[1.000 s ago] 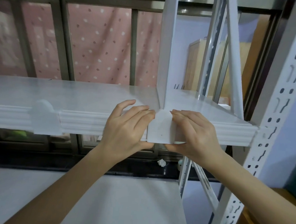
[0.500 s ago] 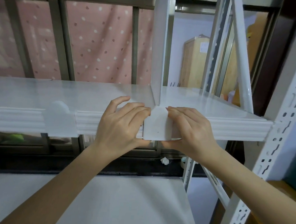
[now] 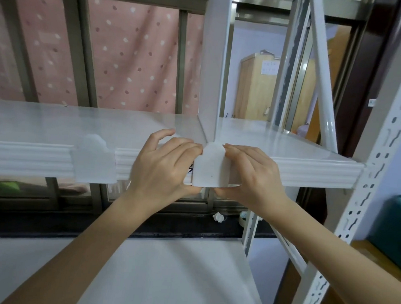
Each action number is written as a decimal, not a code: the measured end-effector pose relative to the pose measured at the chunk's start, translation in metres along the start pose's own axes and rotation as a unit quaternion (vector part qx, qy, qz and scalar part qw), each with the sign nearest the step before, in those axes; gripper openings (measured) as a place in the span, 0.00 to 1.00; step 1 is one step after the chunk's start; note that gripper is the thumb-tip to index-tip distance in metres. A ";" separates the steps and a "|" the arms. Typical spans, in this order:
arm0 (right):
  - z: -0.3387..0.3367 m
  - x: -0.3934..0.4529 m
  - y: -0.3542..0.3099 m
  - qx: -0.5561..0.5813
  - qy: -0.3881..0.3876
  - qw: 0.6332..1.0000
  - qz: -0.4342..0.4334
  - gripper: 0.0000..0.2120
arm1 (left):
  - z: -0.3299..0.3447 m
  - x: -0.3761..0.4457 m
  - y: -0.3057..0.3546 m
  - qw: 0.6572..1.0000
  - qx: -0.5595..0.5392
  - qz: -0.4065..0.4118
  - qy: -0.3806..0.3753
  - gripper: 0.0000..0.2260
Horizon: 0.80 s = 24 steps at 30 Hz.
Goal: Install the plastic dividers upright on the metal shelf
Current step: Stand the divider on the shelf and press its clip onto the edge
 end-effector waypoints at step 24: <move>-0.048 -0.002 -0.050 -0.078 -0.293 0.939 0.162 0.37 | -0.025 0.004 0.050 0.939 0.065 -0.210 -0.264 0.30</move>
Point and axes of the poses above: each hand's wrist, its own x-axis towards the middle knuckle, its own z-axis out of the palm, y = z × x, the point moved 2 cm from there along x, towards the middle knuckle, and after that the axes turned 15 degrees about y, right-handed, at the moved point
